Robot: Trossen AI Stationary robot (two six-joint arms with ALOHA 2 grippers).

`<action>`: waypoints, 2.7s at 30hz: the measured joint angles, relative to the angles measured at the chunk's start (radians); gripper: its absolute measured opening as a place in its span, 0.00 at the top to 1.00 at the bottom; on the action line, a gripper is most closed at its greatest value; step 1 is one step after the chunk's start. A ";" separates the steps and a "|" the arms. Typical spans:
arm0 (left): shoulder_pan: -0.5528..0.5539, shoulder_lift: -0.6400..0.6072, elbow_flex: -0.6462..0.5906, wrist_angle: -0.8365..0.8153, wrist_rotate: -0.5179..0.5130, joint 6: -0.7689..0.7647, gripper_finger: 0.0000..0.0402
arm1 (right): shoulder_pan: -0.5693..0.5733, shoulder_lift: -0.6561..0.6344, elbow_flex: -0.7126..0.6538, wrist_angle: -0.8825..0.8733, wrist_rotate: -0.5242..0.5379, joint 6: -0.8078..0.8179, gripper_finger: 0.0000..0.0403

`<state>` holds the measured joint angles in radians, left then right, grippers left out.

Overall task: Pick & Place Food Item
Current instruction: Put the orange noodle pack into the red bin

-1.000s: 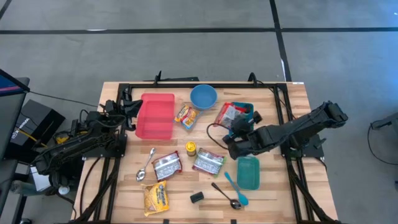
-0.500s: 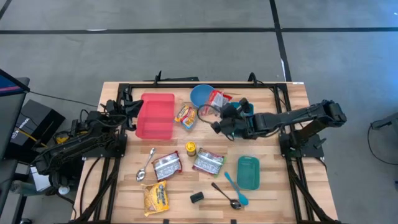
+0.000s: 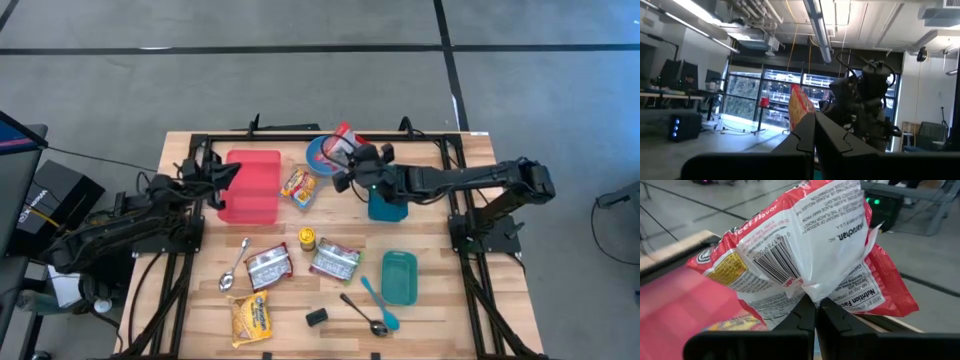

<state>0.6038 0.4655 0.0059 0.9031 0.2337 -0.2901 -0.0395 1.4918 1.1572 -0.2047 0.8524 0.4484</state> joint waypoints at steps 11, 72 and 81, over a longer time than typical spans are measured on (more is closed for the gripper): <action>-0.038 0.341 0.043 0.197 0.000 0.001 1.00 | -0.029 0.005 0.000 0.072 -0.021 0.031 1.00; -0.289 0.813 0.342 0.108 -0.182 0.181 0.45 | 0.029 0.217 -0.001 0.262 -0.097 0.112 1.00; -0.289 0.813 0.342 0.110 -0.183 0.181 0.45 | 0.039 0.215 0.000 0.281 -0.095 0.110 1.00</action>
<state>0.3149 1.2789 0.3481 1.0130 0.0509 -0.1093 -0.0002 1.7065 1.1568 0.0767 0.7578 0.5583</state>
